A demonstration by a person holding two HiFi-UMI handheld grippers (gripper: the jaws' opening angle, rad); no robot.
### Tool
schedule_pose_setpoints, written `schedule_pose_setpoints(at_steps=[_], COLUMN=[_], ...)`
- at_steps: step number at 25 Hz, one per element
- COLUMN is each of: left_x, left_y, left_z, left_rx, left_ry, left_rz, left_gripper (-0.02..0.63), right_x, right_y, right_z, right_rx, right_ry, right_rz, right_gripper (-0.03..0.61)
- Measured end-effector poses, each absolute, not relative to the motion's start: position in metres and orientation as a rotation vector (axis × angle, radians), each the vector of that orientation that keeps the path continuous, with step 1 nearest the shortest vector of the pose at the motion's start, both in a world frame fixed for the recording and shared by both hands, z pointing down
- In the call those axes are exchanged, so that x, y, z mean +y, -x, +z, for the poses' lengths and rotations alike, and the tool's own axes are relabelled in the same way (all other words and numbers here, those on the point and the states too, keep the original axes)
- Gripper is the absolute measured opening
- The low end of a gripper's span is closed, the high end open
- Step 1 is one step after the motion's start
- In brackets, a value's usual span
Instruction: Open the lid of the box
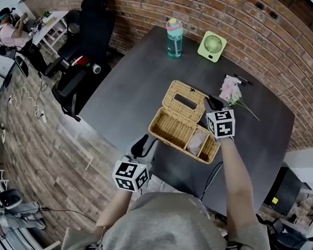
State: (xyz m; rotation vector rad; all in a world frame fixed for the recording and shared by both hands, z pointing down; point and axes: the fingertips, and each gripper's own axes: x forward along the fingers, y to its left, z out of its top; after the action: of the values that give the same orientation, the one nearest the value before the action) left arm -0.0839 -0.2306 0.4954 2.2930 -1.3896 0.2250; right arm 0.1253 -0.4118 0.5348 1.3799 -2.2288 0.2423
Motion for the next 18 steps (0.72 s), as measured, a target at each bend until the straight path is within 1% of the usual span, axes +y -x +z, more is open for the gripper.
schedule_pose_setpoints(at_steps=[10, 11, 12, 18], left_x=[-0.231, -0.230, -0.229, -0.224], left_y=[0.084, 0.085, 0.085, 0.087], left_z=[0.498, 0.499, 0.499, 0.499], left_rx=[-1.391, -1.392, -1.394, -1.397], left_ry=[-2.289, -2.288, -2.286, -2.283], left_rz=[0.235, 0.234, 0.232, 0.220], left_gripper=[0.167, 0.167, 0.167, 0.167], right_x=[-0.421, -0.421, -0.420, -0.418], right_y=[-0.129, -0.129, -0.129, -0.129], right_z=[0.557, 0.559, 0.561, 0.565], right_rx=[-2.174, -2.166, -2.158, -2.138], right_ry=[-1.387, -1.389, -1.391, -1.413], right_rz=[0.285, 0.283, 0.285, 0.328], right_gripper=[0.058, 0.046, 0.017, 0.017])
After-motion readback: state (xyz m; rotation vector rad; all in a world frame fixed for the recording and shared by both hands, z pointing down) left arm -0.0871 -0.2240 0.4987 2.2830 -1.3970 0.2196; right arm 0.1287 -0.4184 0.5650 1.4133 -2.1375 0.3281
